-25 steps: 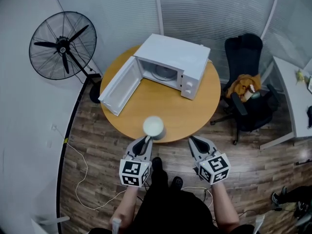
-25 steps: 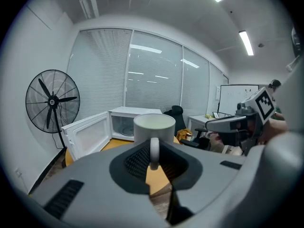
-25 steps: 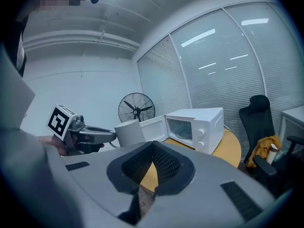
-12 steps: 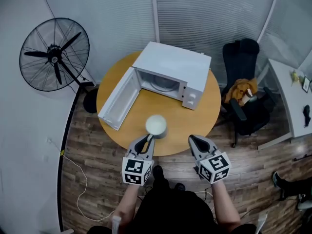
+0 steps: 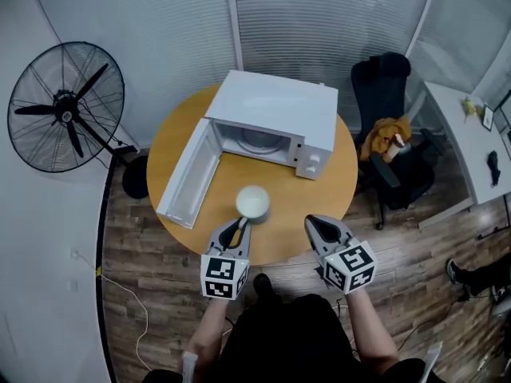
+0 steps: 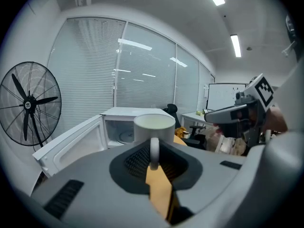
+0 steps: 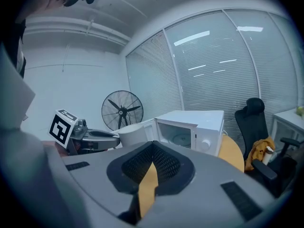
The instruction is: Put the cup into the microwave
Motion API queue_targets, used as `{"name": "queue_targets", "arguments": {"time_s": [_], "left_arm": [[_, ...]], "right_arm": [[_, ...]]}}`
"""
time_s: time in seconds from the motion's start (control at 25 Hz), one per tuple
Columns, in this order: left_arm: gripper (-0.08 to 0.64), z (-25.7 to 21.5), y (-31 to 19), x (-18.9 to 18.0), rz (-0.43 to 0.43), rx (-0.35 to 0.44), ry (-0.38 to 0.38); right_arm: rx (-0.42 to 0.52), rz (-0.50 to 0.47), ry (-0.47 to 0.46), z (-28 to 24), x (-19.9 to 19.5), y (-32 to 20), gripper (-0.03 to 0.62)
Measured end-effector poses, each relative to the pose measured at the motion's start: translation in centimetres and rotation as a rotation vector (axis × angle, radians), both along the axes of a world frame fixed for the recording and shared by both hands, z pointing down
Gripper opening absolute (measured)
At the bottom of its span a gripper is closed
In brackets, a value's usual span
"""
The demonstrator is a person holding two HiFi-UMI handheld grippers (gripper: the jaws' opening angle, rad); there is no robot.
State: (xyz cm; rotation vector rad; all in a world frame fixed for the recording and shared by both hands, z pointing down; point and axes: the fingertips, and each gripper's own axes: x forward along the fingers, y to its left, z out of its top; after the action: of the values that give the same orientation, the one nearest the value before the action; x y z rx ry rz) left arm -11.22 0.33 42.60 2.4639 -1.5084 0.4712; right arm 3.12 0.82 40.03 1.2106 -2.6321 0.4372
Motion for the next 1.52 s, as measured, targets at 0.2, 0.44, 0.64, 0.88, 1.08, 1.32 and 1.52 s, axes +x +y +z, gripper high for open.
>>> {"name": "queue_targets", "arguments": {"time_s": [0.2, 0.44, 0.64, 0.88, 1.08, 1.32, 1.52], "left_arm": [[0.042, 1.2, -1.5, -1.1, 0.030, -0.020, -0.014], [0.043, 2.7, -2.9, -2.0, 0.035, -0.054, -0.020], [0.043, 4.3, -4.7, -2.1, 0.025, -0.073, -0.008], [0.043, 5.9, -8.2, -1.7, 0.015, -0.084, -0.010], [0.043, 7.6, -11.7, -1.0, 0.014, -0.069, -0.041], [0.042, 9.5, -15.8, -0.5, 0.001, -0.052, -0.054], [0.043, 10.6, -19.0, -0.4, -0.006, -0.037, -0.071]], "right_arm": [[-0.026, 0.029, -0.004, 0.9, -1.3, -1.0, 0.009], [-0.044, 0.036, -0.012, 1.7, -2.5, -2.3, 0.009], [-0.070, 0.027, -0.010, 2.7, -2.6, -4.1, 0.009], [-0.094, 0.023, -0.012, 3.9, -2.2, -6.7, 0.009], [-0.113, 0.006, -0.014, 5.6, -1.8, -9.2, 0.009], [-0.133, -0.010, -0.011, 7.5, -1.5, -11.9, 0.009], [-0.153, -0.017, -0.019, 8.8, -1.8, -13.8, 0.009]]}}
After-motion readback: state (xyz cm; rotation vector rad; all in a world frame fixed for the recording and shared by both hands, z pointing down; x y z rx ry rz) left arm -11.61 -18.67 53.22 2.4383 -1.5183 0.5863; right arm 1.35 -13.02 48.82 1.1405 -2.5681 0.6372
